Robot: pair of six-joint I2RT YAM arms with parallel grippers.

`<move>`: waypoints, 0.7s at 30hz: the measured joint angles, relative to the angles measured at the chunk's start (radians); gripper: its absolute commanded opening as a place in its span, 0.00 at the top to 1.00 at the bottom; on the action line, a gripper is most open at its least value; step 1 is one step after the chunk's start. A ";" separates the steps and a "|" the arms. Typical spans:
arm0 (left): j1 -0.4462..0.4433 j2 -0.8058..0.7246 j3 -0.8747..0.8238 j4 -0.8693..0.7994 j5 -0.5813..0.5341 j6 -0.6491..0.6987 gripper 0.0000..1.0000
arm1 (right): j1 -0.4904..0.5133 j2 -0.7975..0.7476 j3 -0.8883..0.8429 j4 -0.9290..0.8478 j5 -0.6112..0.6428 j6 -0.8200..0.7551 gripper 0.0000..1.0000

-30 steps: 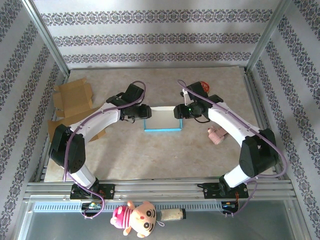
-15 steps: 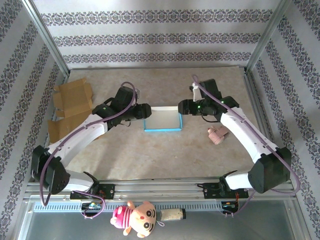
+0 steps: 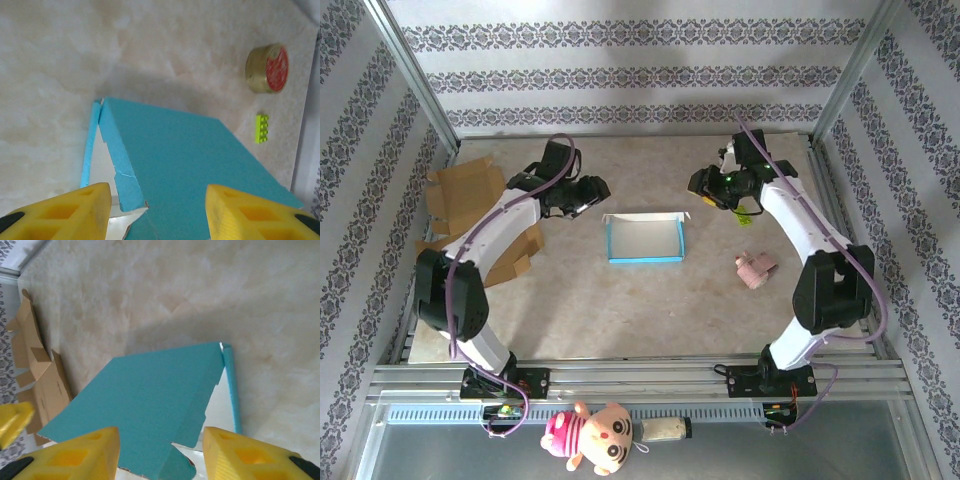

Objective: Fold the paper box

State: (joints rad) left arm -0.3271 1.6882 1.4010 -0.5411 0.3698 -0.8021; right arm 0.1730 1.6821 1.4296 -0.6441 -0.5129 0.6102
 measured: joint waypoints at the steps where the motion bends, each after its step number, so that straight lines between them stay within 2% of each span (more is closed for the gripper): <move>1: 0.000 0.016 0.000 0.002 0.024 -0.005 0.47 | 0.000 0.010 0.000 0.000 -0.017 0.006 0.54; 7: 0.000 0.028 -0.006 0.035 0.099 -0.022 0.48 | 0.002 0.018 -0.037 0.009 -0.064 0.023 0.60; 14: 0.000 0.032 -0.071 0.099 0.148 -0.052 0.65 | 0.018 0.040 -0.065 0.013 -0.072 0.023 0.64; 21: -0.001 0.049 -0.084 0.126 0.154 -0.067 0.75 | 0.039 0.047 -0.092 0.040 -0.060 0.024 0.73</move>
State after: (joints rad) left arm -0.3279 1.7374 1.3174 -0.4149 0.5236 -0.8692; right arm 0.2123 1.7290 1.3373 -0.6037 -0.5728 0.6342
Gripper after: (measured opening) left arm 0.270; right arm 0.284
